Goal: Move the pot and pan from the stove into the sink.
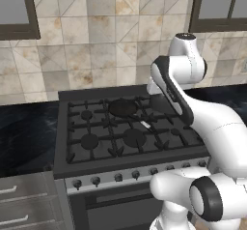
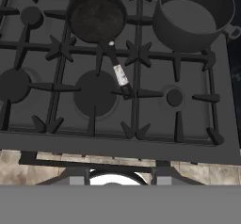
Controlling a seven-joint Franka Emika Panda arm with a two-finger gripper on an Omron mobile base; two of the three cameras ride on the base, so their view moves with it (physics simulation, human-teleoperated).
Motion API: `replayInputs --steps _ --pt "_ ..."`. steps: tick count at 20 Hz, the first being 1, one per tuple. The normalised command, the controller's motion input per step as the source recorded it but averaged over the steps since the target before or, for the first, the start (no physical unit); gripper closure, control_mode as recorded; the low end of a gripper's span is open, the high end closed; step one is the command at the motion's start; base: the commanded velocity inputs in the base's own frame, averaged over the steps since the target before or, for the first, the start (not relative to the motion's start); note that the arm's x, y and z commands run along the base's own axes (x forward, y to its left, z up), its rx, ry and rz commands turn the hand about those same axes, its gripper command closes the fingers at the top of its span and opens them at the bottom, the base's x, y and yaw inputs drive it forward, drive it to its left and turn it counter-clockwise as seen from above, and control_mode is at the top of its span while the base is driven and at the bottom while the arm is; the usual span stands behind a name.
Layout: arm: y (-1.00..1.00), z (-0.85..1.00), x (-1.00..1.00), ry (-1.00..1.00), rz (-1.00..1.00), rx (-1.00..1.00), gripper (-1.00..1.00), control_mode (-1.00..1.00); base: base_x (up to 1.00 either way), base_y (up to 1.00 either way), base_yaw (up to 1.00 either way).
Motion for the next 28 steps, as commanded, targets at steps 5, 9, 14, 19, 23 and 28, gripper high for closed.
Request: replayInputs --steps 5,9,14,19,23,28 --pt "0.0 -0.12 0.0 -0.01 0.0 0.0 -1.0 -1.0 0.0 0.0 0.0" --pt "0.0 -0.27 0.0 0.0 0.0 0.0 -1.0 -1.0 0.0 0.0 0.0" --pt "0.0 -0.33 0.0 0.0 0.0 0.01 -1.0 -1.0 0.0 0.0 0.0" --pt "0.0 -0.33 0.05 0.0 0.02 0.0 -1.0 -1.0 0.0 0.0 0.0" --pt "0.0 -0.35 0.11 0.0 0.02 0.01 -1.0 -1.0 0.0 0.0 0.0" --pt "0.01 -0.33 0.19 0.0 0.03 0.0 -1.0 -1.0 0.0 0.0 0.0"
